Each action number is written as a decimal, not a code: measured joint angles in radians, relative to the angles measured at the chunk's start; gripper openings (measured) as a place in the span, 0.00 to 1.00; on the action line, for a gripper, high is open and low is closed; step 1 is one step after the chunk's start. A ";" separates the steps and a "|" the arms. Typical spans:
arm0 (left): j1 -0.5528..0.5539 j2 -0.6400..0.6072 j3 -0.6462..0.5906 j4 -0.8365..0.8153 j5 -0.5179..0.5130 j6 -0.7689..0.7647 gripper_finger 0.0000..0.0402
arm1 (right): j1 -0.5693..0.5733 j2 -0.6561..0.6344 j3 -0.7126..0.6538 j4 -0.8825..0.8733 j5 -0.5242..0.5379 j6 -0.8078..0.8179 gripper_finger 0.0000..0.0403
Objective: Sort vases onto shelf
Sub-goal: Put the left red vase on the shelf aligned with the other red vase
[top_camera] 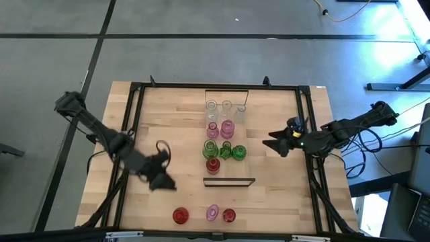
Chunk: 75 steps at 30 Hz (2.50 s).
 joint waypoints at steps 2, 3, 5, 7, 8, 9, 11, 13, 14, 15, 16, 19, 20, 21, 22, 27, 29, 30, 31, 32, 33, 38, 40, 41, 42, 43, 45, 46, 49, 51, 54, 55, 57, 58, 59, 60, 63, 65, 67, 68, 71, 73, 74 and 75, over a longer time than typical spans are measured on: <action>-0.076 0.043 0.000 0.076 -0.035 -0.016 0.59 | 0.001 0.000 0.000 0.050 -0.015 -0.047 0.91; -0.113 0.069 0.000 0.120 -0.060 -0.017 0.58 | 0.001 0.000 0.000 0.078 -0.023 -0.074 0.91; -0.178 0.129 0.000 0.210 -0.103 -0.016 0.58 | 0.000 0.000 0.000 0.126 -0.040 -0.117 0.91; -0.225 0.188 0.000 0.257 -0.125 -0.026 0.57 | 0.000 -0.001 0.000 0.159 -0.044 -0.139 0.91; -0.241 0.215 0.000 0.259 -0.129 -0.053 0.56 | 0.000 -0.001 0.000 0.167 -0.043 -0.142 0.91; -0.254 0.243 0.000 0.252 -0.132 -0.087 0.56 | 0.000 0.000 0.000 0.174 -0.040 -0.144 0.91; -0.268 0.302 0.000 0.240 -0.122 -0.148 0.55 | 0.000 0.000 0.000 0.178 -0.037 -0.144 0.91; -0.271 0.348 0.000 0.241 -0.116 -0.195 0.54 | 0.000 0.000 0.000 0.178 -0.036 -0.144 0.91; -0.269 0.365 0.002 0.240 -0.118 -0.213 0.54 | 0.000 0.000 0.000 0.178 -0.037 -0.144 0.91; -0.266 0.381 0.014 0.224 -0.124 -0.225 0.53 | 0.000 0.000 0.000 0.179 -0.037 -0.143 0.91; -0.262 0.396 0.034 0.192 -0.127 -0.233 0.52 | 0.000 0.000 0.000 0.181 -0.037 -0.141 0.91; -0.245 0.433 0.132 -0.019 -0.121 -0.243 0.50 | 0.000 -0.001 0.000 0.194 -0.046 -0.140 0.91; -0.236 0.449 0.174 -0.104 -0.110 -0.243 0.50 | 0.000 -0.001 0.000 0.196 -0.050 -0.139 0.91; -0.229 0.466 0.213 -0.188 -0.102 -0.243 0.49 | 0.000 -0.001 0.000 0.197 -0.055 -0.135 0.91; -0.223 0.482 0.246 -0.260 -0.101 -0.242 0.48 | 0.000 -0.001 0.000 0.198 -0.055 -0.129 0.91; -0.191 0.536 0.315 -0.357 -0.080 -0.227 0.45 | 0.000 -0.001 0.000 0.198 -0.082 -0.111 0.91; -0.183 0.558 0.315 -0.357 -0.044 -0.232 0.44 | 0.000 -0.001 0.000 0.198 -0.090 -0.110 0.91; -0.181 0.566 0.314 -0.357 -0.031 -0.234 0.43 | 0.000 -0.001 0.000 0.198 -0.097 -0.109 0.91; -0.181 0.570 0.314 -0.356 -0.025 -0.235 0.42 | 0.000 -0.001 0.000 0.198 -0.101 -0.107 0.91; -0.181 0.570 0.314 -0.353 -0.023 -0.236 0.42 | -0.001 -0.001 0.000 0.198 -0.109 -0.106 0.91; -0.182 0.569 0.314 -0.351 -0.023 -0.240 0.41 | -0.001 -0.001 0.000 0.198 -0.113 -0.105 0.91; -0.182 0.568 0.314 -0.353 -0.018 -0.243 0.39 | -0.001 -0.001 0.000 0.198 -0.115 -0.105 0.91; -0.179 0.571 0.314 -0.353 -0.005 -0.243 0.38 | -0.001 -0.001 0.000 0.198 -0.115 -0.105 0.91; -0.176 0.574 0.314 -0.352 0.003 -0.243 0.37 | -0.001 -0.001 0.000 0.198 -0.115 -0.105 0.91; -0.175 0.576 0.314 -0.349 0.009 -0.243 0.37 | -0.001 -0.001 0.000 0.198 -0.115 -0.105 0.91; -0.175 0.579 0.314 -0.345 0.014 -0.239 0.37 | -0.001 -0.001 0.000 0.198 -0.115 -0.105 0.91; -0.171 0.589 0.314 -0.326 0.030 -0.233 0.37 | -0.001 -0.001 0.000 0.198 -0.118 -0.105 0.91; -0.169 0.594 0.314 -0.316 0.032 -0.225 0.37 | 0.000 -0.001 0.000 0.198 -0.124 -0.105 0.91; -0.163 0.602 0.314 -0.301 0.031 -0.220 0.37 | 0.000 -0.001 0.000 0.198 -0.136 -0.104 0.91; -0.162 0.601 0.314 -0.302 0.027 -0.220 0.35 | 0.000 -0.001 0.000 0.198 -0.142 -0.101 0.91; -0.156 0.601 0.314 -0.303 0.028 -0.217 0.29 | 0.000 -0.001 0.000 0.198 -0.142 -0.090 0.91; -0.154 0.601 0.314 -0.302 0.031 -0.211 0.25 | 0.000 -0.001 0.000 0.198 -0.142 -0.090 0.91; -0.148 0.601 0.314 -0.302 0.039 -0.191 0.16 | 0.000 0.000 0.000 0.198 -0.141 -0.088 0.91; -0.146 0.601 0.314 -0.303 0.047 -0.180 0.11 | 0.000 0.003 0.000 0.198 -0.140 -0.083 0.91; -0.143 0.601 0.314 -0.303 0.057 -0.167 0.06 | 0.000 0.007 0.000 0.201 -0.140 -0.081 0.91; -0.140 0.601 0.314 -0.299 0.067 -0.156 0.04 | 0.000 0.011 0.000 0.204 -0.137 -0.081 0.91; -0.131 0.601 0.314 -0.299 0.096 -0.128 0.03 | -0.001 0.032 0.000 0.239 -0.134 -0.084 0.91; -0.125 0.599 0.314 -0.299 0.118 -0.114 0.02 | -0.001 0.049 0.000 0.289 -0.141 -0.115 0.91; -0.122 0.591 0.313 -0.305 0.128 -0.111 0.02 | 0.001 0.070 0.000 0.377 -0.144 -0.175 0.91; -0.122 0.583 0.312 -0.308 0.127 -0.111 0.02 | 0.000 0.078 0.001 0.422 -0.153 -0.212 0.91; -0.122 0.552 0.312 -0.335 0.128 -0.109 0.02 | 0.000 0.108 0.001 0.577 -0.176 -0.326 0.91; -0.119 0.535 0.312 -0.361 0.128 -0.100 0.02 | 0.000 0.131 0.001 0.668 -0.178 -0.376 0.91; -0.117 0.524 0.312 -0.363 0.125 -0.095 0.02 | 0.000 0.144 0.001 0.710 -0.190 -0.393 0.91; -0.114 0.509 0.312 -0.364 0.118 -0.090 0.02 | 0.000 0.157 0.001 0.745 -0.202 -0.405 0.91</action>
